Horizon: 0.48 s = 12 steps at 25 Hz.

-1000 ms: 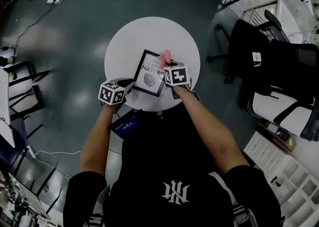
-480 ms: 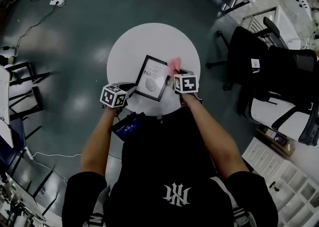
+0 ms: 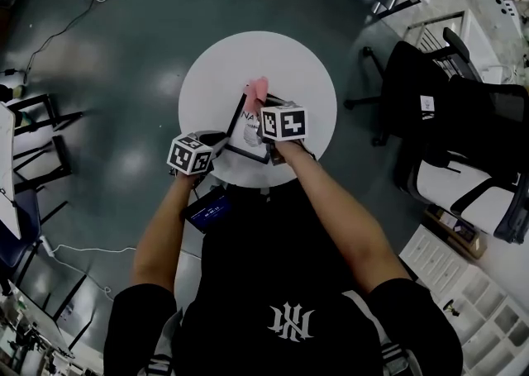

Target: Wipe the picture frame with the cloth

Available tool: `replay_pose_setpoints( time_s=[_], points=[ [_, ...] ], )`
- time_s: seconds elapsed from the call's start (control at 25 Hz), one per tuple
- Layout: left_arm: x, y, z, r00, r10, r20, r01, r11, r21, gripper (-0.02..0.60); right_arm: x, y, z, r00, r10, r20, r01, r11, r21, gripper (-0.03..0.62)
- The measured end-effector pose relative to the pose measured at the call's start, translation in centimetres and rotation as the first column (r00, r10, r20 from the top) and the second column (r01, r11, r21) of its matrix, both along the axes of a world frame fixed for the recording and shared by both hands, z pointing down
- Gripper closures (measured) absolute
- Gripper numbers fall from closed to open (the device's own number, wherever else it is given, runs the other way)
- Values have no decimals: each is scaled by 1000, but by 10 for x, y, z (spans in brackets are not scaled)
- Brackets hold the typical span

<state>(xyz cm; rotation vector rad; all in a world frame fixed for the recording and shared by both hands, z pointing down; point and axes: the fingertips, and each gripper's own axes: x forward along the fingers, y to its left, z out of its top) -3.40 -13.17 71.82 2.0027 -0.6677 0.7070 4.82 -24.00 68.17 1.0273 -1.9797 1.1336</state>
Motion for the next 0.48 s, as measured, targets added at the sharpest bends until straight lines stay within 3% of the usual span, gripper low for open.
replay_pose_setpoints(
  time_s=[0.2, 0.48],
  points=[
    [4, 0, 0, 1000, -5, -4, 5, 1000, 0, 532, -29, 4, 18, 999, -28, 38, 30, 999, -45, 569],
    [5, -1, 1, 1000, -5, -1, 5, 1000, 5, 532, -34, 7, 37, 998, -55, 16, 56, 997, -55, 568]
  ],
)
